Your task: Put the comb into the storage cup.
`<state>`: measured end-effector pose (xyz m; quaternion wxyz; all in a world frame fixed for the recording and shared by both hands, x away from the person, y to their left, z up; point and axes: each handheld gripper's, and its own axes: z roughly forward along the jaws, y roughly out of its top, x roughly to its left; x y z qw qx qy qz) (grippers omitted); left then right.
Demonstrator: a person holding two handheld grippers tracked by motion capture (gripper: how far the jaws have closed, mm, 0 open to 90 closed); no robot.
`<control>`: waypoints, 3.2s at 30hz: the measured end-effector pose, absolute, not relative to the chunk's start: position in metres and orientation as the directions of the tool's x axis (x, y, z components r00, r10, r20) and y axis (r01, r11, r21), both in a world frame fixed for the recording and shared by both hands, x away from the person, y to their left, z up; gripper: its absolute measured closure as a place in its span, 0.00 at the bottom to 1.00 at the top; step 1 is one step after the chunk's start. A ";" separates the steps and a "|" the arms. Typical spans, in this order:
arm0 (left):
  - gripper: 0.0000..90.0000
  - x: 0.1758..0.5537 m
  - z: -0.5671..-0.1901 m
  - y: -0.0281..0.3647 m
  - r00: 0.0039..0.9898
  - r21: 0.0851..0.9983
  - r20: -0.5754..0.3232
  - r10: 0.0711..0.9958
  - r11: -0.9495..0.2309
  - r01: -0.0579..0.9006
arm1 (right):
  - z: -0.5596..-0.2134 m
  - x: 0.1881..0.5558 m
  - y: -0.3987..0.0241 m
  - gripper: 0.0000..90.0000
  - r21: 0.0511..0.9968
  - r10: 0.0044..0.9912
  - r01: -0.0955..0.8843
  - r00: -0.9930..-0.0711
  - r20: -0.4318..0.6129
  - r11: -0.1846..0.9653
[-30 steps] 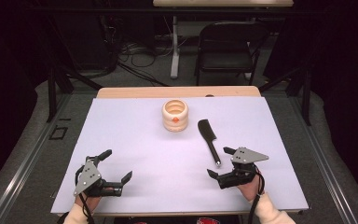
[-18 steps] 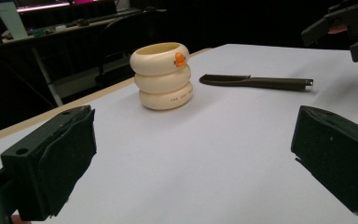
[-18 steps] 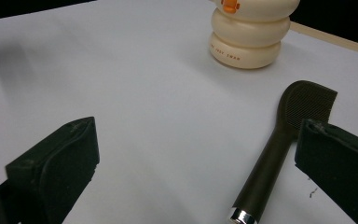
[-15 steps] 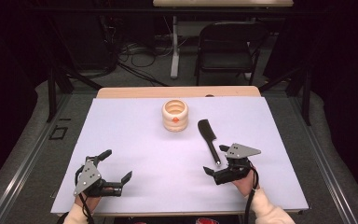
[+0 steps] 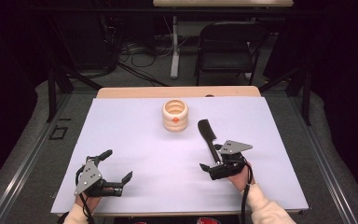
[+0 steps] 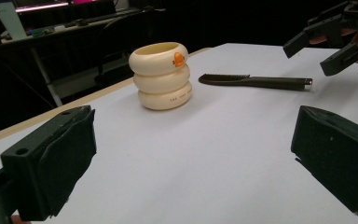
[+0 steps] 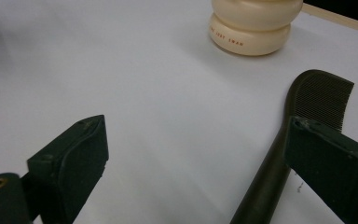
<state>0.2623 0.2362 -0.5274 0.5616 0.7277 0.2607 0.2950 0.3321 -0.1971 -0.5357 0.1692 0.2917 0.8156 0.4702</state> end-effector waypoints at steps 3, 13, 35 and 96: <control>0.00 0.262 -0.527 0.236 0.690 0.971 0.136 0.711 -0.233 0.049 | -0.538 0.335 -0.196 0.16 0.860 0.637 0.326 -0.771 0.000 0.393; 0.00 0.262 -0.527 0.236 0.689 0.971 0.136 0.712 -0.232 0.048 | -0.544 0.340 -0.198 0.80 0.822 0.668 0.378 -0.744 -0.005 0.427; 0.00 0.262 -0.527 0.237 0.687 0.973 0.137 0.714 -0.227 0.042 | -0.549 0.339 -0.200 1.00 0.737 0.704 0.451 -0.708 -0.048 0.503; 0.00 0.262 -0.527 0.237 0.687 0.973 0.138 0.713 -0.227 0.040 | -0.545 0.352 -0.234 0.94 0.716 0.783 0.534 -0.621 -0.029 0.450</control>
